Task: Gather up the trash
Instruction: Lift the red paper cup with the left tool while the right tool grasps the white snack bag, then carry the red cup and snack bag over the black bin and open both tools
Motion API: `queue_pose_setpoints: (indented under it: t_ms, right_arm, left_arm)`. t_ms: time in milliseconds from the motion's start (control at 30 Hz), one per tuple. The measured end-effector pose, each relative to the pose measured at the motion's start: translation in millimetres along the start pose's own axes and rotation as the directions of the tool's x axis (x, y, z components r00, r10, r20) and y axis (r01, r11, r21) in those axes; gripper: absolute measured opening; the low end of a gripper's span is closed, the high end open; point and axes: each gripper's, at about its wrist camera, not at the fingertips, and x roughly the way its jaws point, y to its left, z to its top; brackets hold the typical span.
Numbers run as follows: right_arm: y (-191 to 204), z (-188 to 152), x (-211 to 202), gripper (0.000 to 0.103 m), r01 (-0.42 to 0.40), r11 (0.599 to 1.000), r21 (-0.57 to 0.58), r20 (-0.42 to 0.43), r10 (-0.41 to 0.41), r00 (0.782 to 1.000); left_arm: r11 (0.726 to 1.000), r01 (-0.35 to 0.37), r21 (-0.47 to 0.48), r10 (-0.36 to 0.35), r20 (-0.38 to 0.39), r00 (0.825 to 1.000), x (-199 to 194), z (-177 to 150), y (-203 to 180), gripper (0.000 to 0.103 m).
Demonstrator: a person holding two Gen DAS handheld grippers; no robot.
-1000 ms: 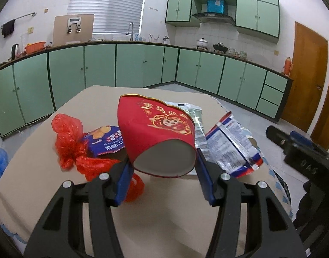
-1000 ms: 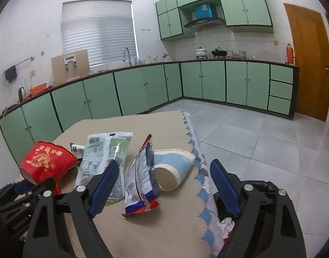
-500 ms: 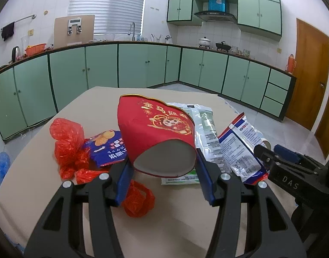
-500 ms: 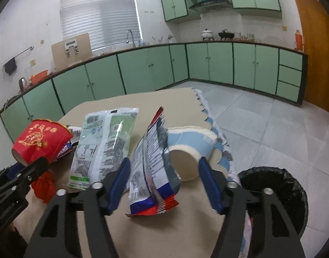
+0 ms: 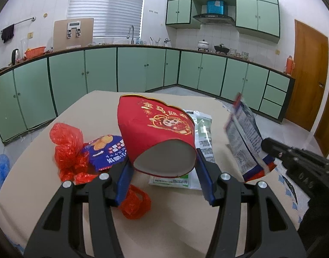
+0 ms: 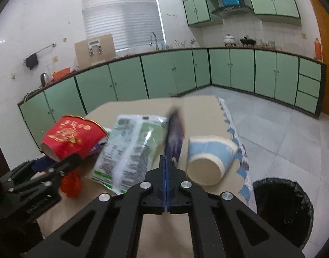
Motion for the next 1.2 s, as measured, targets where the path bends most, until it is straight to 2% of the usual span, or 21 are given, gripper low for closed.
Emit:
queue_pose_setpoints:
  t_ms: [267,400,633,967,1200]
  right_arm:
    - [-7.9,28.7,-35.3,0.001,0.011,1.000,0.001,0.098,-0.011,0.995]
    - [-27.3,36.6,-58.7,0.001,0.063,0.998,0.023,0.145,-0.066,0.987]
    - [-67.9,36.5,-89.1,0.001,0.174,0.981,0.081,0.175,-0.186,0.967]
    - [-122.2,22.4,-116.1,0.001,0.306,0.943,0.133,0.153,-0.325,0.933]
    - [-170.7,3.5,-121.2,0.001,0.370,0.909,0.192,0.096,-0.393,0.915]
  left_arm:
    - [0.998,0.059,0.018,-0.060,0.037,0.998,-8.0,16.0,-20.3,0.053]
    - [0.993,0.110,0.030,-0.111,0.046,0.993,-8.0,24.2,-40.4,0.053]
    - [0.974,0.214,0.070,-0.218,0.043,0.975,-5.8,31.3,-84.6,0.053]
    - [0.928,0.352,0.122,-0.355,0.004,0.935,2.9,26.8,-167.1,0.053]
    - [0.898,0.408,0.161,-0.406,-0.049,0.913,22.0,12.8,-219.7,0.053]
